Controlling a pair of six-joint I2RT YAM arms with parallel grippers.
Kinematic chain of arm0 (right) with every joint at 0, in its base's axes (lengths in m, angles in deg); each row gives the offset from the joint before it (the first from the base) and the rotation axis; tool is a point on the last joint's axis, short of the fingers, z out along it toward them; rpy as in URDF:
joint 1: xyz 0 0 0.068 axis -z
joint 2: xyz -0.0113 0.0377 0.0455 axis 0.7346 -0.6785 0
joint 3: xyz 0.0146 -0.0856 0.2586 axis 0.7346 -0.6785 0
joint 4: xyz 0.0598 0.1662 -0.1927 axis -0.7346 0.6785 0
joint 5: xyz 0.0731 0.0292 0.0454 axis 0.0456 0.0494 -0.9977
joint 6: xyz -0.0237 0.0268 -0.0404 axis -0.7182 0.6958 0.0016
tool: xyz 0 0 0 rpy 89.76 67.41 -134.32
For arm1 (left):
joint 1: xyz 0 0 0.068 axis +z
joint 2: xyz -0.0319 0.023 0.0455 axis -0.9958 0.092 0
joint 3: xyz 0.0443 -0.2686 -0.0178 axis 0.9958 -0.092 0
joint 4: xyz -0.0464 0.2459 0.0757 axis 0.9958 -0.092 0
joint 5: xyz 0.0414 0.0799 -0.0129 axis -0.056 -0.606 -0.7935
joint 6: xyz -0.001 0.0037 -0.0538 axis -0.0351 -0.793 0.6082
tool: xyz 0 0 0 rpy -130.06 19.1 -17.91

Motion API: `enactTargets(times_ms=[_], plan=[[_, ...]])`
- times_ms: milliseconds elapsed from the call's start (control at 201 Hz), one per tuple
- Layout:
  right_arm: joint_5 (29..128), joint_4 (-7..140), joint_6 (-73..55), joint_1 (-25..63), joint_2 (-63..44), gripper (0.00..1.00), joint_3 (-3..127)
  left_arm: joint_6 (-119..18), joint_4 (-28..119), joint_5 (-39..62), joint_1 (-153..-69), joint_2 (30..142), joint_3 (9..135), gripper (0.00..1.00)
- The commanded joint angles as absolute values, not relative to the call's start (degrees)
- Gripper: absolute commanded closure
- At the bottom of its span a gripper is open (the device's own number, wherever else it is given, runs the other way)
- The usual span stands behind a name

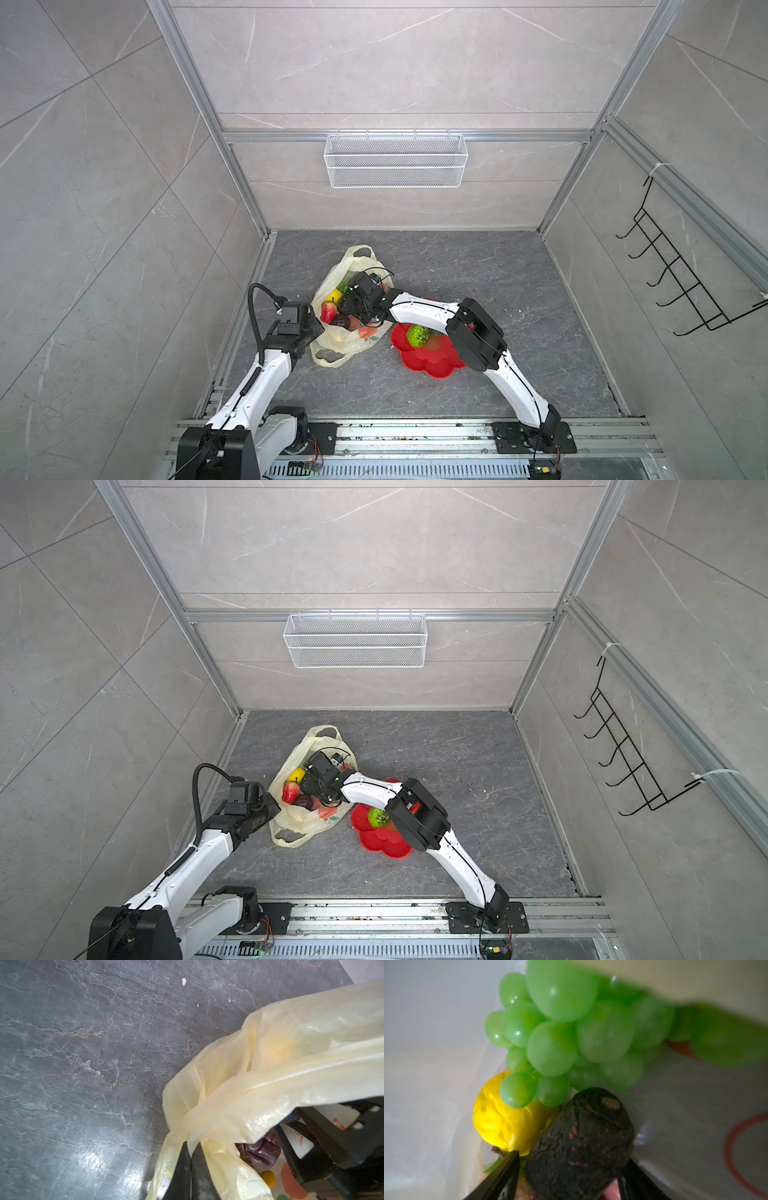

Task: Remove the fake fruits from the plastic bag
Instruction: 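Grasp the dark brown avocado in the bag with the right gripper and lift, then carry the avocado over the red plate and lower it beside the mango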

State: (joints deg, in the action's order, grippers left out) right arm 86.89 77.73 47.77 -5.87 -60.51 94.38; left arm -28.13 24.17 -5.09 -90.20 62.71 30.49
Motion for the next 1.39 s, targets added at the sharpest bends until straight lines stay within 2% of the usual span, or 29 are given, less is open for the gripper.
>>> enactTargets(times_ms=[0,319,757,1115,1389], plan=[[86.2,80.0,49.1,-6.2,-63.3,0.29,97.0,-29.5,25.4,-4.7,-89.9,61.6,30.7,1.0],[88.9,80.9,48.1,-6.0,-62.8,0.39,96.8,-29.5,25.3,-4.9,-89.9,61.4,30.7,1.0],[92.6,80.8,40.2,-6.3,-54.8,0.42,92.0,-29.9,25.3,-5.3,-89.9,61.7,30.9,1.0],[95.7,83.6,26.6,-6.7,-40.0,0.43,80.2,-30.3,25.6,-4.9,-90.0,61.8,30.9,1.0],[101.4,87.2,16.6,-6.9,-20.7,0.44,61.6,-30.4,25.7,-5.2,-90.0,61.8,30.8,1.0]])
